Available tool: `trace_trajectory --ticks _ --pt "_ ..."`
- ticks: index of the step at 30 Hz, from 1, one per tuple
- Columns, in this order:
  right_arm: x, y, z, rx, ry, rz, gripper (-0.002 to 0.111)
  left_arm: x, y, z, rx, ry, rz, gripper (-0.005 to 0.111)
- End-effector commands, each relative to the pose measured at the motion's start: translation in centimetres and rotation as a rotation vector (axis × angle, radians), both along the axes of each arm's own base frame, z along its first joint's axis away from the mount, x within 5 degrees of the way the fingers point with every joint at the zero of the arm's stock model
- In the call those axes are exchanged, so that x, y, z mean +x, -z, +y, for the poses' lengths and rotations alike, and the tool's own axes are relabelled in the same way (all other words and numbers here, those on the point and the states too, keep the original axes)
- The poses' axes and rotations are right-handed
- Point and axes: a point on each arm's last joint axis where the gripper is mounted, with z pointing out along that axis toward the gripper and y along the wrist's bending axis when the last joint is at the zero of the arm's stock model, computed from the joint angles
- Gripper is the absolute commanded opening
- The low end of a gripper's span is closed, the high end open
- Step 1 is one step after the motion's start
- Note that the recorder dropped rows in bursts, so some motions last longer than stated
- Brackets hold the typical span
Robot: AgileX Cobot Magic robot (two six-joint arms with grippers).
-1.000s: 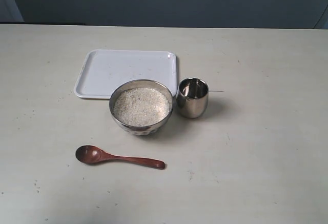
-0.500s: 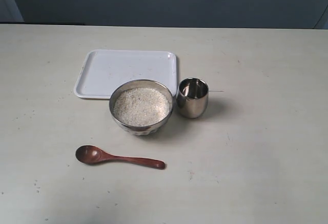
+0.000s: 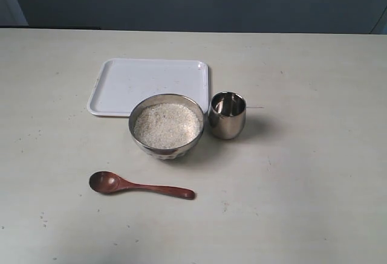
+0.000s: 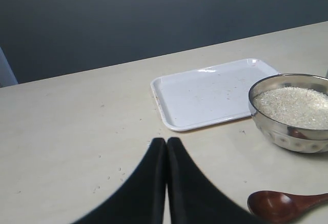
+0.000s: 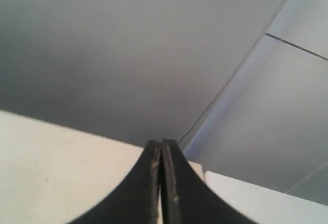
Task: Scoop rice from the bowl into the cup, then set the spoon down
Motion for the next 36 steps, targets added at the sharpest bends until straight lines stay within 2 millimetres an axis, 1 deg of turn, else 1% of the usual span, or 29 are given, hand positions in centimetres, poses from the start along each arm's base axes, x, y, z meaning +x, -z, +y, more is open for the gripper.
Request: trace_trajectory --ticks 1,3,5,7,9,11,13,15,17,21,25,26,27,28,29,31,32,33,36 --pt "4.6 3.0 3.3 -0.109 -0.177 0.249 0.0 0.0 -0.2 0.0 -0.008 -0.001 -0.02 0.001" --pt "6.4 5.1 5.2 -0.118 -0.25 0.385 0.0 0.0 -0.2 0.0 -0.008 -0.001 -0.02 0.001" --pt "7.9 7.5 7.6 -0.12 -0.342 0.529 0.0 0.0 -0.2 0.0 -0.008 -0.001 -0.02 0.001" --pt "9.0 9.4 10.3 -0.121 -0.428 0.605 0.0 0.0 -0.2 0.0 -0.008 -0.001 -0.02 0.001" --pt "9.7 11.7 13.0 -0.161 -0.501 0.682 0.0 0.0 -0.2 0.0 -0.008 -0.001 -0.02 0.001" --pt "9.8 13.9 15.3 -0.205 -0.559 0.75 0.0 0.0 -0.2 0.0 -0.008 -0.001 -0.02 0.001" --pt "9.4 16.2 17.6 -0.253 -0.619 0.821 0.0 0.0 -0.2 0.0 -0.008 -0.001 -0.02 0.001" --pt "8.6 18.3 19.3 -0.284 -0.651 0.891 0.0 0.0 -0.2 0.0 -0.008 -0.001 -0.02 0.001" --pt "7.8 20.0 20.4 -0.309 -0.663 0.948 0.0 0.0 -0.2 0.0 -0.008 -0.001 -0.02 0.001" --pt "6.2 23.2 21.9 -0.362 -0.683 1.057 0.0 0.0 -0.2 0.0 -0.008 -0.001 -0.02 0.001" --pt "4.9 25.9 22.7 -0.411 -0.705 1.147 0.0 0.0 -0.2 0.0 -0.008 -0.001 -0.02 0.001" --pt "3.9 27.1 23.6 -0.392 -0.735 1.206 0.003 0.0 -0.2 0.0 -0.008 -0.001 -0.02 0.001" --pt "3.7 27.6 24.0 -0.381 -0.747 1.221 0.006 0.0 -0.2 0.0 -0.008 -0.001 -0.02 0.001" --pt "3.1 28.4 25.1 -0.376 -0.775 1.231 0.015 0.0 -0.2 0.0 -0.008 -0.001 -0.02 0.001" --pt "2.8 28.7 25.6 -0.382 -0.788 1.227 0.02 0.0 -0.2 0.0 -0.008 -0.001 -0.02 0.001" --pt "2.2 29.9 27.1 -0.404 -0.819 1.209 0.038 0.0 -0.2 0.0 -0.008 -0.001 -0.02 0.001" --pt "1.9 30.5 27.8 -0.418 -0.839 1.2 0.045 0.0 -0.2 0.0 -0.008 -0.001 -0.02 0.001" --pt "1.5 31.2 28.4 -0.432 -0.854 1.199 0.048 0.0 -0.2 0.0 -0.008 -0.001 -0.02 0.001" --pt "0.6 32.9 29.7 -0.489 -0.897 1.216 0.047 0.0 -0.2 0.0 -0.012 -0.001 -0.018 0.001"
